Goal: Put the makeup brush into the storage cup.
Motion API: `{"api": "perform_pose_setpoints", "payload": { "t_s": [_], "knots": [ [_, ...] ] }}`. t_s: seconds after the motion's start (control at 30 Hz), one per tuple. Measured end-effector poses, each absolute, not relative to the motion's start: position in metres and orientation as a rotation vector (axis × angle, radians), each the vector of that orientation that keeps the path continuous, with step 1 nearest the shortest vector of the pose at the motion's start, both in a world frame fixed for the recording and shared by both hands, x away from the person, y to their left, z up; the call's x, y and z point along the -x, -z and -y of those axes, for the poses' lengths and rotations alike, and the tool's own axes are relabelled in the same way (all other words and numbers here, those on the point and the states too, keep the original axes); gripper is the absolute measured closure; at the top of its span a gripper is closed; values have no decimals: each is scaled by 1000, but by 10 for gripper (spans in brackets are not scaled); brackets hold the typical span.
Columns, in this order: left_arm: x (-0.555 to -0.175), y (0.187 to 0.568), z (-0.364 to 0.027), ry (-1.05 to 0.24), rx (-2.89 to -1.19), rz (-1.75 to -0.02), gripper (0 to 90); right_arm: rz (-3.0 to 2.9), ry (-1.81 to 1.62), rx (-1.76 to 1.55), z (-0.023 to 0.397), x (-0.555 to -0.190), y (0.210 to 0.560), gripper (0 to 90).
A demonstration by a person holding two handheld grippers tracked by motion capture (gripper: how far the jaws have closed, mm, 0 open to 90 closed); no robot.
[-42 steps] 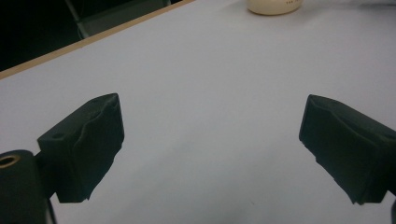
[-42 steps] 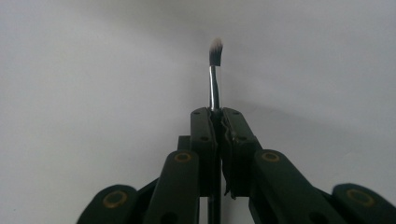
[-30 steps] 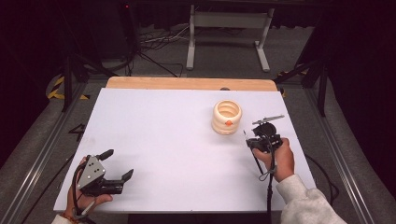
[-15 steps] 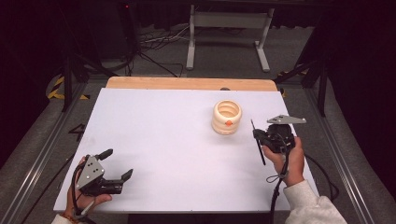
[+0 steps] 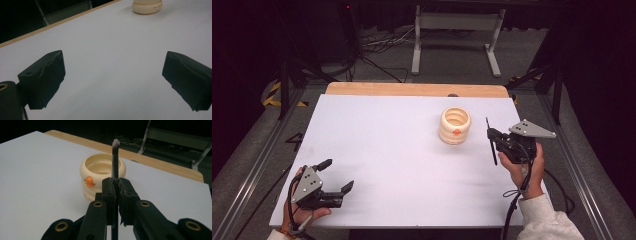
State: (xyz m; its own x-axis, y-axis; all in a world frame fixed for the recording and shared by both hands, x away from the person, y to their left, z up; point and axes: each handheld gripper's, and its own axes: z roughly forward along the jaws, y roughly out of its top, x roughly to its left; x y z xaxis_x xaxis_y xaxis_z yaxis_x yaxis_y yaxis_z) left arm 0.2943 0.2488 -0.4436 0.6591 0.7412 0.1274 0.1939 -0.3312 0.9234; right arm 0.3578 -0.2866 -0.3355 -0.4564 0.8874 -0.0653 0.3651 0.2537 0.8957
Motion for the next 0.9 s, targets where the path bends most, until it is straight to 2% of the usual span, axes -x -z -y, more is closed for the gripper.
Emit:
{"api": "perform_pose_setpoints", "payload": {
  "t_s": [0.9],
  "knots": [
    [-295, 445, -249, -667, -1862, -729, 55, -1806, -1382, -943, 274, -380, 314, 848]
  ]
}}
